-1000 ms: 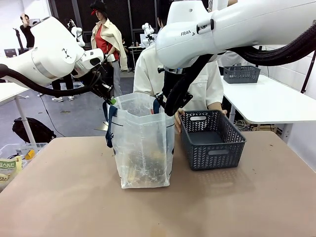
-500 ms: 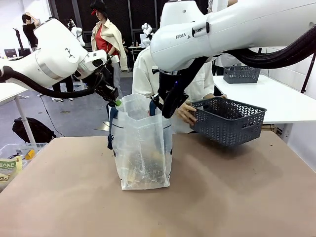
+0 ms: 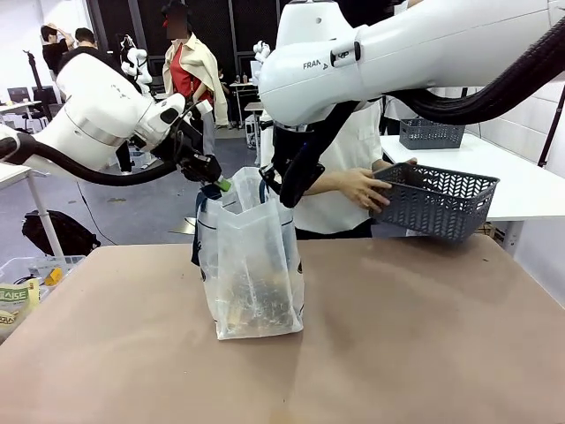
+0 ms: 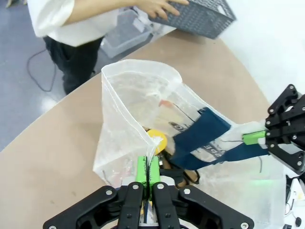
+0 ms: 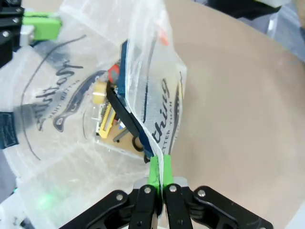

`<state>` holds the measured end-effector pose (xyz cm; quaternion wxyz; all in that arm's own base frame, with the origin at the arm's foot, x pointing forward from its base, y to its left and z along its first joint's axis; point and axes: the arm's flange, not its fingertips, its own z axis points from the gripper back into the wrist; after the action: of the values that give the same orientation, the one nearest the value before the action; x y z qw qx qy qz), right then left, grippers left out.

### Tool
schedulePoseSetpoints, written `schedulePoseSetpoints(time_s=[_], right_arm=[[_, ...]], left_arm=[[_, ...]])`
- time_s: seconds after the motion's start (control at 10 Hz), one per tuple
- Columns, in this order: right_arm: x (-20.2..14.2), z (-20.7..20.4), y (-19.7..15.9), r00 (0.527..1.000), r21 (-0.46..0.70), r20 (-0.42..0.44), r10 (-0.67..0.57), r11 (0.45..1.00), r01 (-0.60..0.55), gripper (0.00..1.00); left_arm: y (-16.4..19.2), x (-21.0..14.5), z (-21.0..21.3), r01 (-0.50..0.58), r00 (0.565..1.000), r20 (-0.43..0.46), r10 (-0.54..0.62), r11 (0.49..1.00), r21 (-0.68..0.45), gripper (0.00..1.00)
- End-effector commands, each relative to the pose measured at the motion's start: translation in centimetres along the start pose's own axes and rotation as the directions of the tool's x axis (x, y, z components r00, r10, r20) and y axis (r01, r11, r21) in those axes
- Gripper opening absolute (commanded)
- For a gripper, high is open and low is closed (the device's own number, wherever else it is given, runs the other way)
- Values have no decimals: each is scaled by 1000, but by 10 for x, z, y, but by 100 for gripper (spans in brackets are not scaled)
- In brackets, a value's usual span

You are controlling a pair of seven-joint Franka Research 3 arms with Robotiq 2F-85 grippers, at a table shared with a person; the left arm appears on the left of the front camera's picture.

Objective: Transfer purchased items from the store into the shopping bag.
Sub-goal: Move the Reusable shopping bag to the right side of the table.

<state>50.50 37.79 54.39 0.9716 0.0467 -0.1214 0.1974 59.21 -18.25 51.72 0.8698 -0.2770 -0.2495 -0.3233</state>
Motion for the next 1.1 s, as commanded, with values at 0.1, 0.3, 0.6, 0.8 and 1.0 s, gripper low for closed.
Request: schedulePoseSetpoints(time_s=[0.1,0.3,0.6,0.8,1.0], right_arm=[[12,-7,2,999,-24,33,43,999,-42,0],[11,-7,5,996,-21,63,61,998,-60,0],[10,-10,14,993,-35,79,91,995,-88,0],[13,-14,26,989,-42,78,125,992,-122,0],[15,-18,34,986,-49,74,151,988,-148,0]], left_arm=[[14,-4,-10,-37,999,5,37,991,-127,39],[19,-5,-12,-61,995,66,74,983,-175,59],[26,-7,-14,-73,991,96,97,971,-228,59],[32,-4,-18,-76,989,104,108,960,-269,59],[34,-2,-21,-53,993,84,83,949,-311,59]])
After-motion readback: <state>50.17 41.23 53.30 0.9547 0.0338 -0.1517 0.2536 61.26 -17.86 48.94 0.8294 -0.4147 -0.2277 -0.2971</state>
